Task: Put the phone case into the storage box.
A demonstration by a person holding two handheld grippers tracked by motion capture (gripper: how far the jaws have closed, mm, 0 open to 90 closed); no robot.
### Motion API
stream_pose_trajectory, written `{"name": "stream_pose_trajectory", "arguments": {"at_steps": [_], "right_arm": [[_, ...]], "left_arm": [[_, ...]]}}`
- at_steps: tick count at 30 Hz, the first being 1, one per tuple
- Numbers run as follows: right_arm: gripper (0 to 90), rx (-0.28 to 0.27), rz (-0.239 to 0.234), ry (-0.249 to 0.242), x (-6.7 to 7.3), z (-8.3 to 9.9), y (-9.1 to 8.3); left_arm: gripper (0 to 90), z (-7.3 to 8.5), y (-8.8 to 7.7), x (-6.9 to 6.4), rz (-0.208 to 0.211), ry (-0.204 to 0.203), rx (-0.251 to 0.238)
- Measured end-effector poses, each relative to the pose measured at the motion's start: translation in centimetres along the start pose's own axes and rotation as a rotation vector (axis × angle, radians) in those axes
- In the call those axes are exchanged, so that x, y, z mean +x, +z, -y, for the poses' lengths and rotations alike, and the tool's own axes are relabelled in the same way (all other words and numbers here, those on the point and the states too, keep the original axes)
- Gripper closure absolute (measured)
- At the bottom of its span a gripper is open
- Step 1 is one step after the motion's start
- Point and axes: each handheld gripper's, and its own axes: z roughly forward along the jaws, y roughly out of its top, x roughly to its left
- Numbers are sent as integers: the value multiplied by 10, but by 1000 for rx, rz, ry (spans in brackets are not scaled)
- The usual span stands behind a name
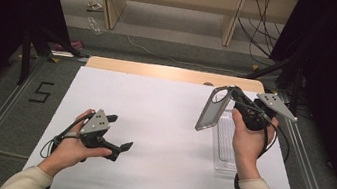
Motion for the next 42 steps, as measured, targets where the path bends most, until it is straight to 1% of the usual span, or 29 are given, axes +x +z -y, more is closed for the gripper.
{"name": "stream_pose_trajectory", "arguments": {"at_steps": [6,9,19,42], "right_arm": [[877,-5,10,6,-4,-2,-2],[877,-15,25,-11,-5,-4,-3],[877,-29,46,6,-13,-7,-7],[876,-51,92,19,-28,-12,-13]], "left_arm": [[0,0,0,0,-1,-1,0],[0,0,0,0,-1,0,0],[0,0,0,0,-2,-2,-1],[0,0,0,1,-2,-4,-1]]}}
